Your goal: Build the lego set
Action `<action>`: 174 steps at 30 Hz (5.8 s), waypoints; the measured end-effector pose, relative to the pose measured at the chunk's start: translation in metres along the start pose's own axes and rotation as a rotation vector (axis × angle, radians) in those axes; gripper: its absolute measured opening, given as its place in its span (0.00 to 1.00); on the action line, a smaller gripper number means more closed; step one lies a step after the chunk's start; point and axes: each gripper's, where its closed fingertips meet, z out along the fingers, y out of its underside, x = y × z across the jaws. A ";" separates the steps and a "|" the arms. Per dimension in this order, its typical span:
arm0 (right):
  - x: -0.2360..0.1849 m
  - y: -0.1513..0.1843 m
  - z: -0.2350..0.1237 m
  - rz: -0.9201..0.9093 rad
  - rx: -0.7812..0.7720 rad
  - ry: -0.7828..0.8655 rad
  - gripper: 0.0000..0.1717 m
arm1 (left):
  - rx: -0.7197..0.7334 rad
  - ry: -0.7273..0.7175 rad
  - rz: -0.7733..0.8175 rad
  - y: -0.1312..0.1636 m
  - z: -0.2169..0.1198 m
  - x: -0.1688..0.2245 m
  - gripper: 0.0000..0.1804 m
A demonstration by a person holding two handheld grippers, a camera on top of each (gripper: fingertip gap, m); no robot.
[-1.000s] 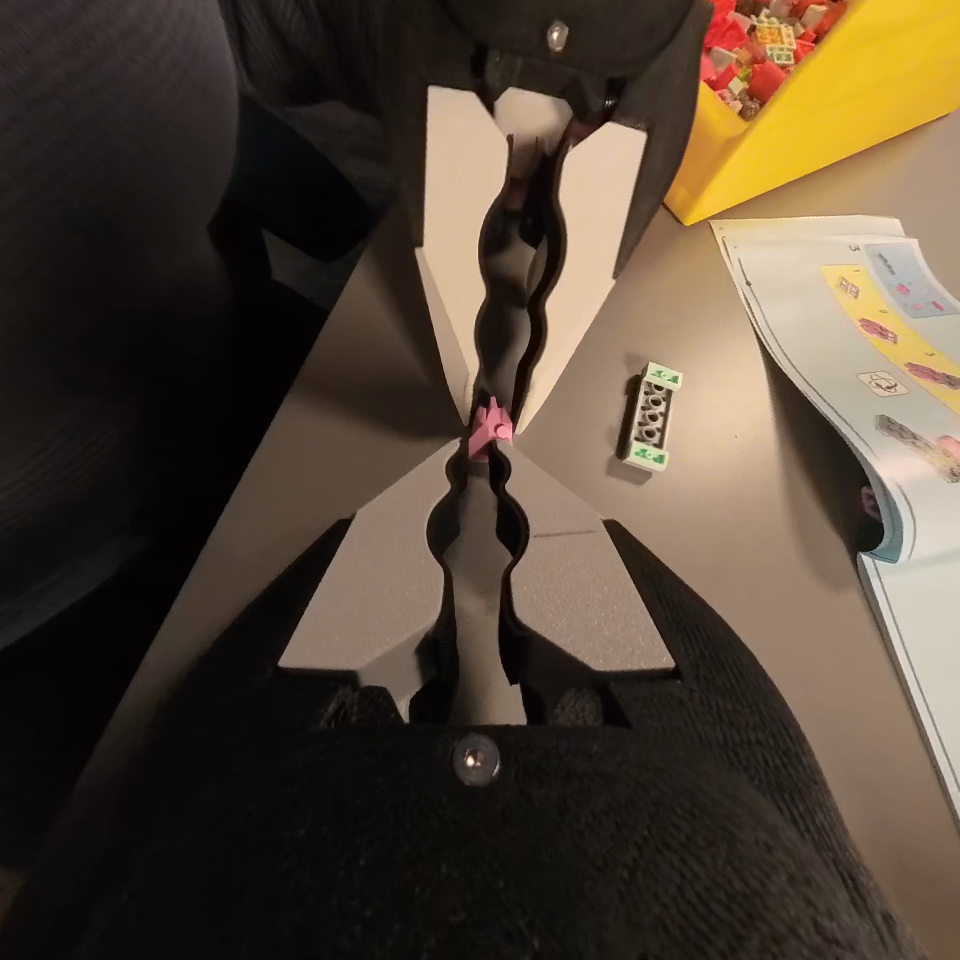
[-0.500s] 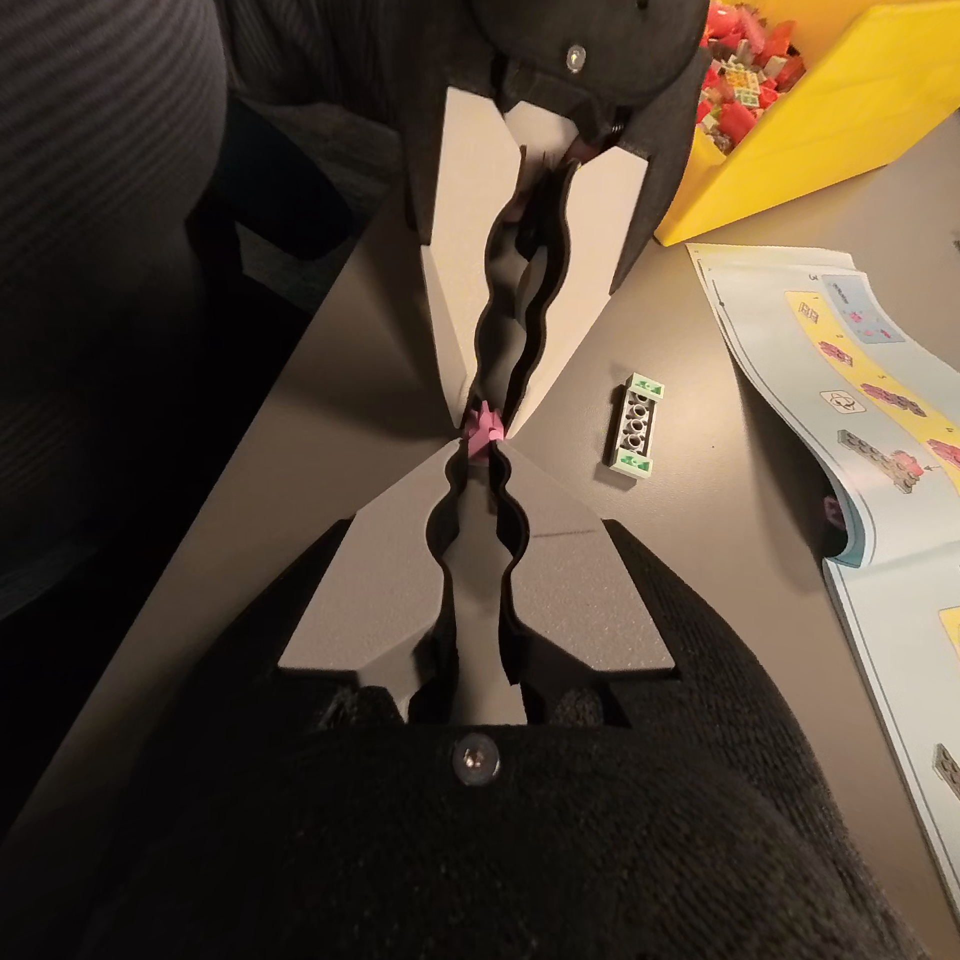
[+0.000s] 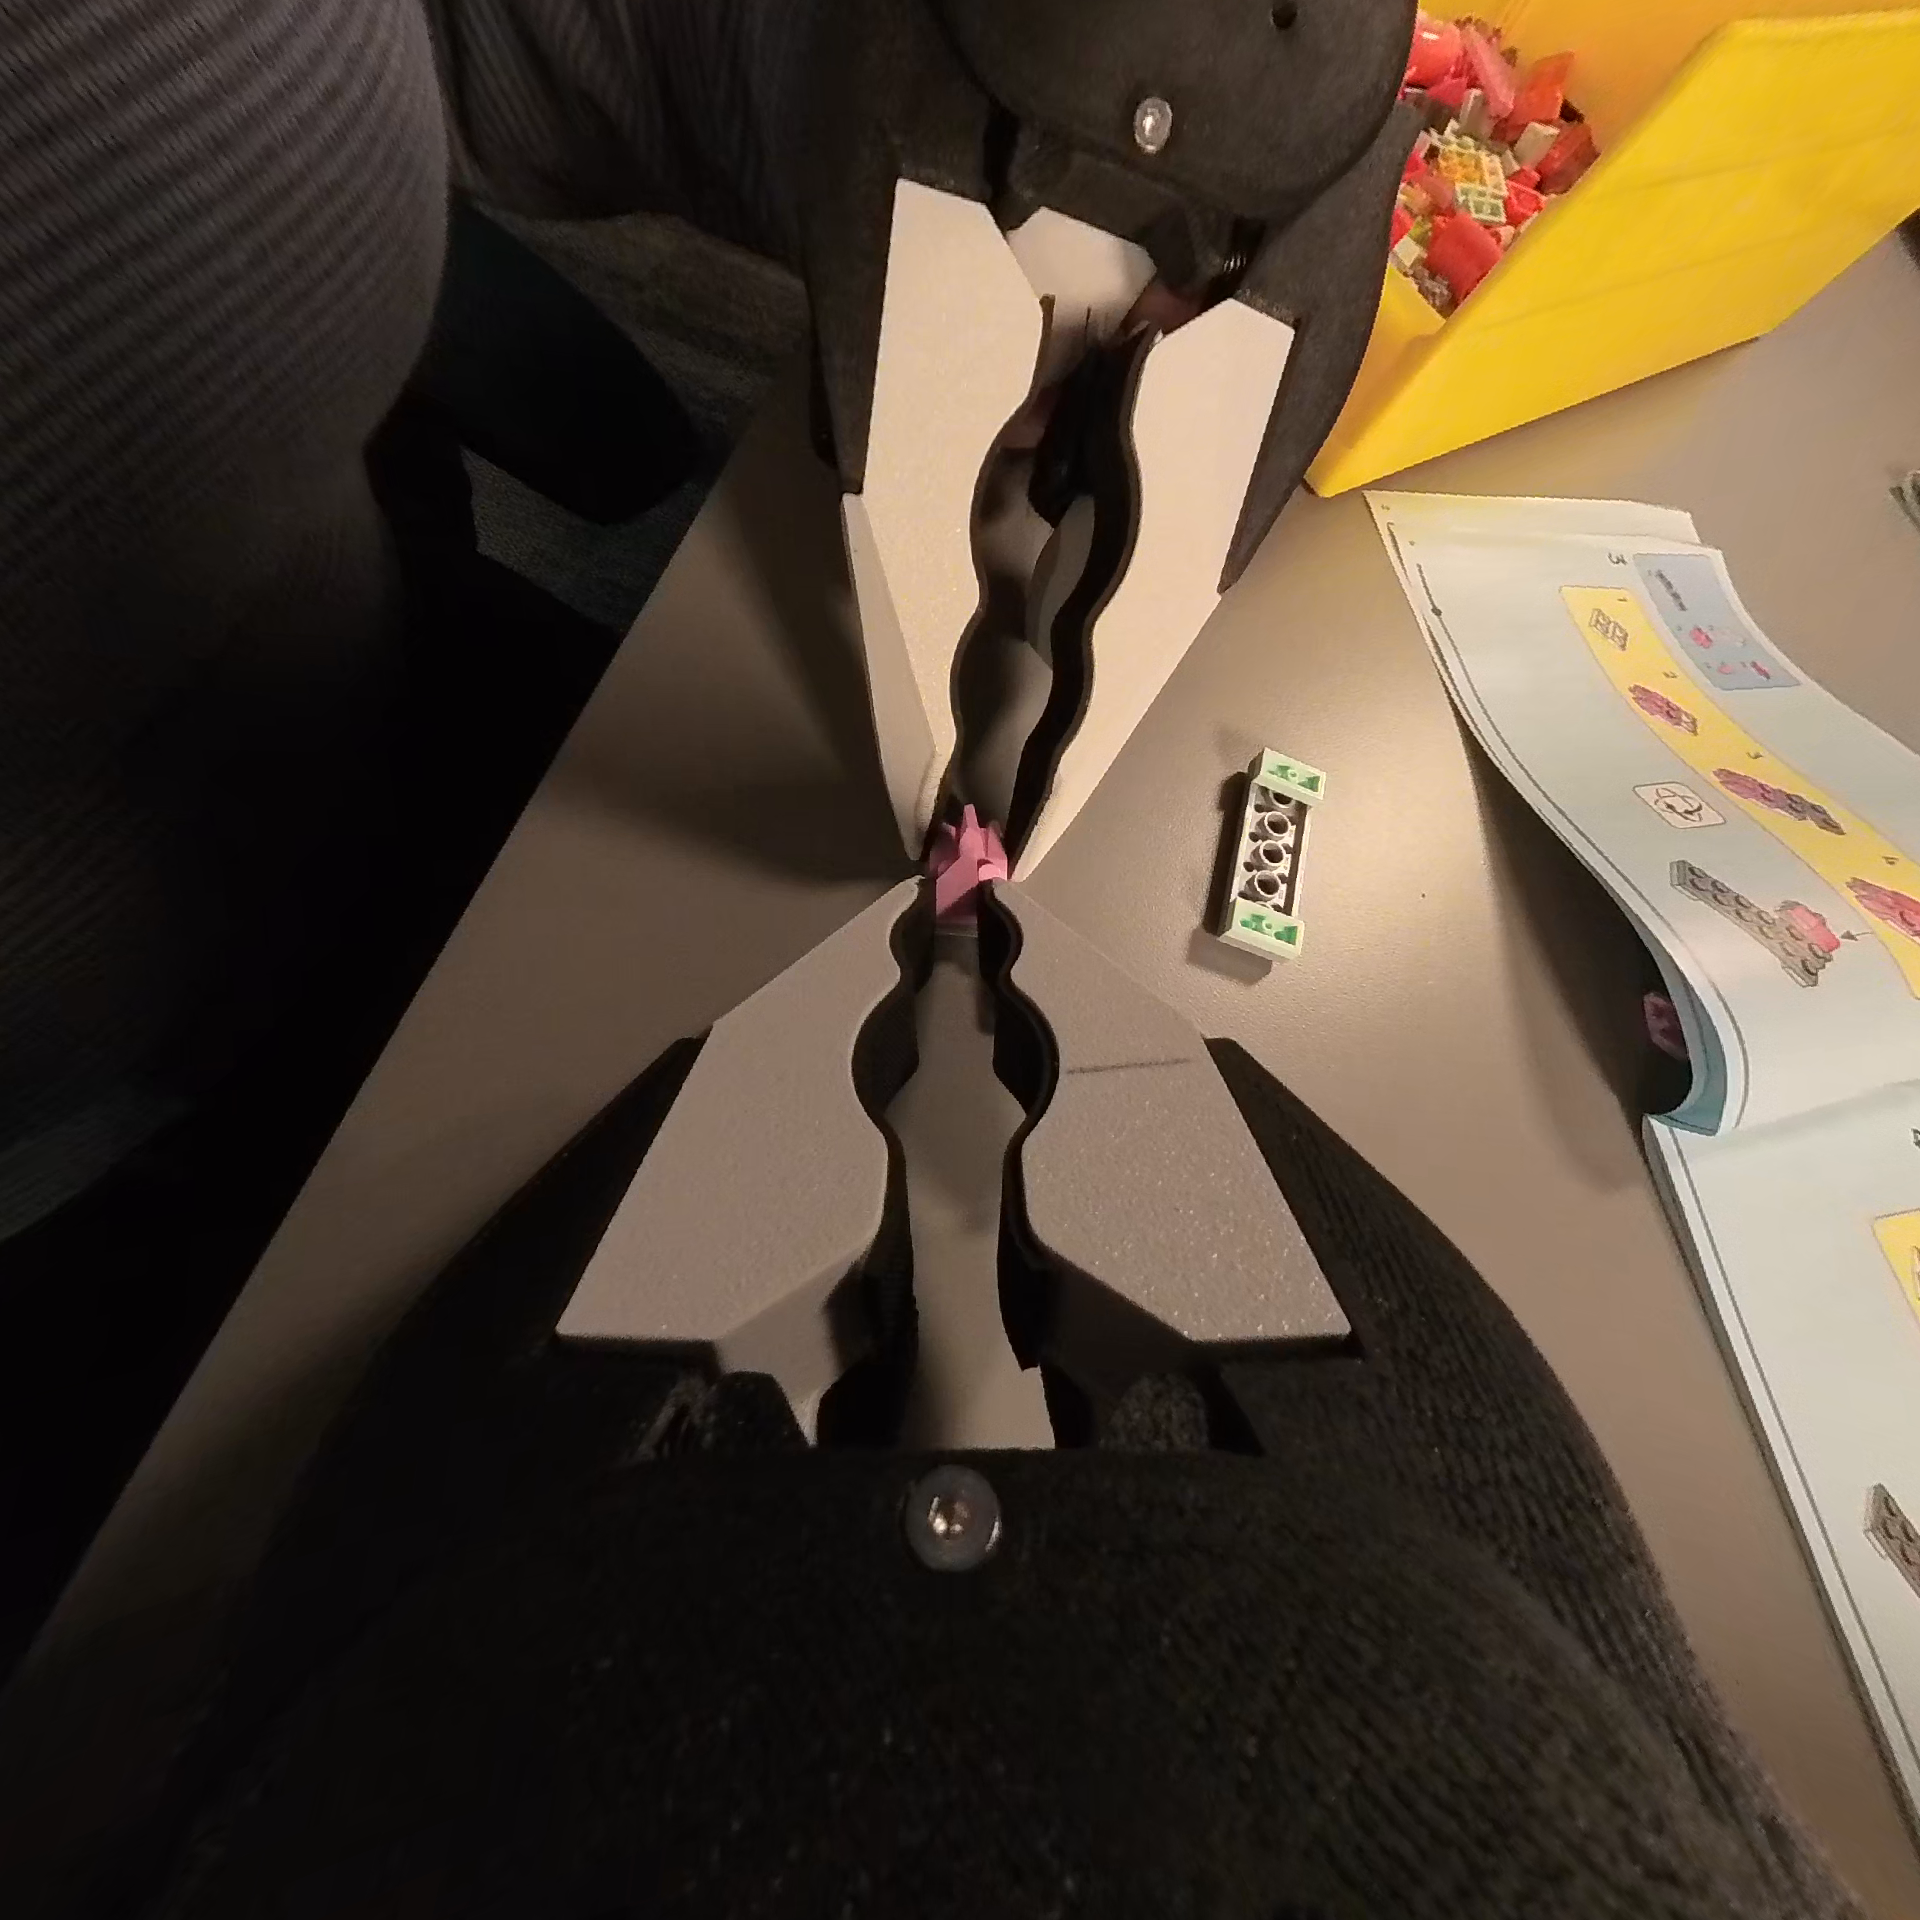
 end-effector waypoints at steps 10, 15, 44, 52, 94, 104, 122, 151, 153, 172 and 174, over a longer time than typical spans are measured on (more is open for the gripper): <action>0.014 -0.014 -0.016 0.034 0.072 0.044 0.03 | 0.160 -0.086 -0.037 -0.026 -0.008 -0.014 0.08; 0.030 -0.028 -0.044 0.034 0.088 0.059 0.03 | 0.307 -0.088 -0.029 -0.055 -0.009 -0.020 0.08; 0.033 -0.024 -0.054 -0.037 -0.143 -0.114 0.03 | 0.398 0.048 -0.059 -0.067 -0.014 -0.018 0.08; 0.034 -0.024 -0.053 -0.042 -0.144 -0.104 0.03 | 0.400 0.044 -0.064 -0.068 -0.014 -0.019 0.08; 0.049 -0.012 -0.048 -0.695 -0.387 0.516 0.24 | 0.410 0.020 -0.113 -0.068 -0.016 -0.027 0.08; 0.051 -0.016 -0.048 -0.911 -0.419 0.651 0.08 | 0.405 0.030 -0.123 -0.067 -0.015 -0.027 0.08; 0.046 -0.019 -0.050 -1.060 -0.350 0.709 0.06 | 0.426 0.093 -0.151 -0.069 -0.019 -0.023 0.08; 0.046 -0.016 -0.050 -0.383 -0.183 0.426 0.05 | 0.362 -0.375 0.363 -0.069 -0.021 -0.026 0.04; 0.047 -0.016 -0.050 -0.378 -0.185 0.440 0.06 | 0.356 -0.378 0.349 -0.068 -0.020 -0.027 0.04; 0.044 -0.008 -0.047 -0.423 -0.254 0.402 0.04 | 0.314 -0.425 0.433 -0.067 -0.015 -0.025 0.03; 0.045 -0.010 -0.047 -0.455 -0.258 0.430 0.04 | 0.320 -0.436 0.437 -0.068 -0.017 -0.026 0.03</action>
